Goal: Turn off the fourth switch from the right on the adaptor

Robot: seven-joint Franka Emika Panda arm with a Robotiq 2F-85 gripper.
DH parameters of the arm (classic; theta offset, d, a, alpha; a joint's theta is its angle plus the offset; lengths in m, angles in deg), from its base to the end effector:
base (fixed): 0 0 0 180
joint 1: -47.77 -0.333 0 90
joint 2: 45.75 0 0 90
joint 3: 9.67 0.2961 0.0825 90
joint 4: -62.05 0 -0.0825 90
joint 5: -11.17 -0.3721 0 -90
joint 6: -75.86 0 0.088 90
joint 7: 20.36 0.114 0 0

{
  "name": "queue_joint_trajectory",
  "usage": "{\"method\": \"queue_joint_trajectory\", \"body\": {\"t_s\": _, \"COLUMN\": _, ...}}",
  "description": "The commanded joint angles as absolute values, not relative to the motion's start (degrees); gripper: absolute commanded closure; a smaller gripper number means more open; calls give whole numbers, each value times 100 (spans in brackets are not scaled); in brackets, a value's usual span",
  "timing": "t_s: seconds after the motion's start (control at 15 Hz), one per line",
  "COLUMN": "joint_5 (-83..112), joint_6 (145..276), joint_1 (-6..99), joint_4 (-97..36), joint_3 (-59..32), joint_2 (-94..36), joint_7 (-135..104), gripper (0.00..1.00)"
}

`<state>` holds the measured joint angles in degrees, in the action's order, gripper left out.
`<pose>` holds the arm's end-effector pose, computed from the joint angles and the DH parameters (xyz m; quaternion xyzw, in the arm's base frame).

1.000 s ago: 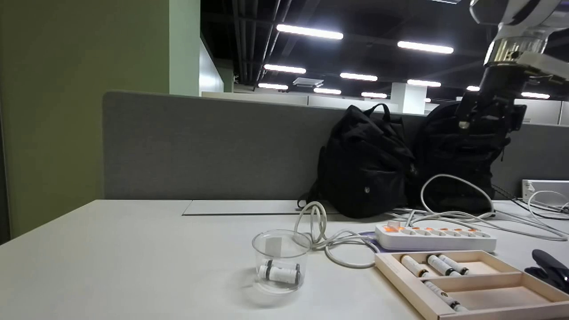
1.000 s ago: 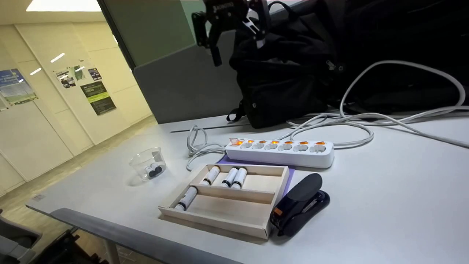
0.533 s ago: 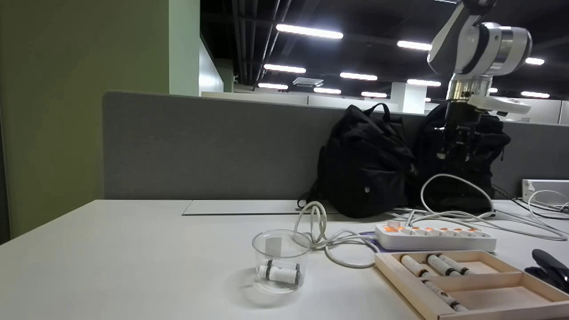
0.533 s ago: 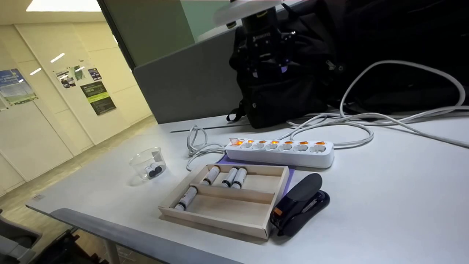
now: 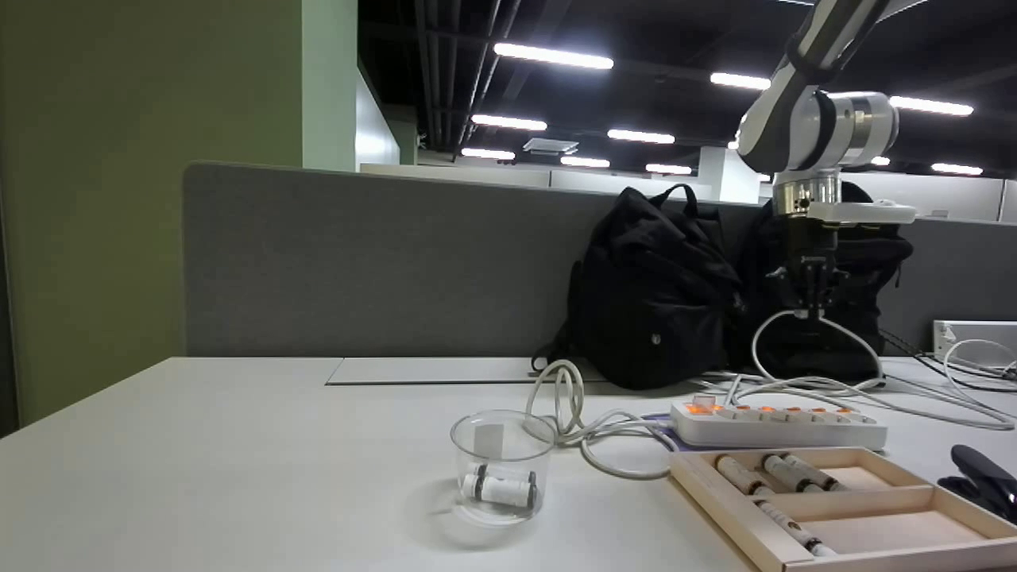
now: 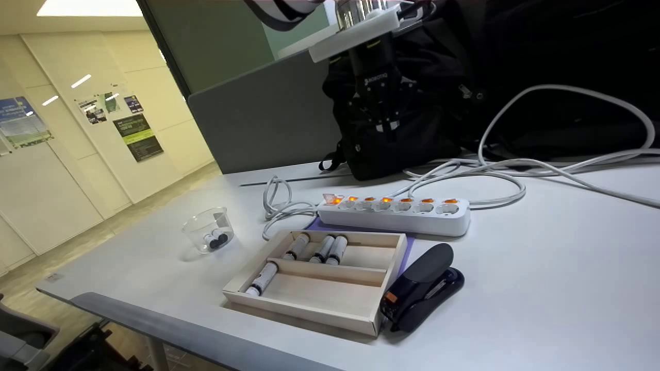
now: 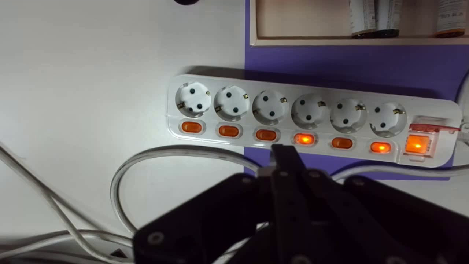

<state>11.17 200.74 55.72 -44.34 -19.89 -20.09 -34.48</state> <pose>0.5789 -0.1852 0.2561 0.9971 -0.0289 -0.0675 0.0209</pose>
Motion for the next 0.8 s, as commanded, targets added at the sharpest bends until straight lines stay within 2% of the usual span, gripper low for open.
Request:
{"method": "queue_joint_trajectory", "body": {"t_s": 0.0, "joint_5": 1228, "joint_6": 19979, "joint_1": 5713, "joint_4": -4370, "joint_3": -1830, "joint_2": -2001, "joint_7": -3337, "gripper": 99}}
{"method": "queue_joint_trajectory", "body": {"t_s": 0.33, "joint_5": 1247, "joint_6": 19931, "joint_1": 5714, "joint_4": -4336, "joint_3": -1833, "joint_2": -1998, "joint_7": -3309, "gripper": 99}}
{"method": "queue_joint_trajectory", "body": {"t_s": 0.73, "joint_5": 519, "joint_6": 20774, "joint_1": 6018, "joint_4": -4159, "joint_3": -1424, "joint_2": -1529, "joint_7": -3578, "gripper": 100}}
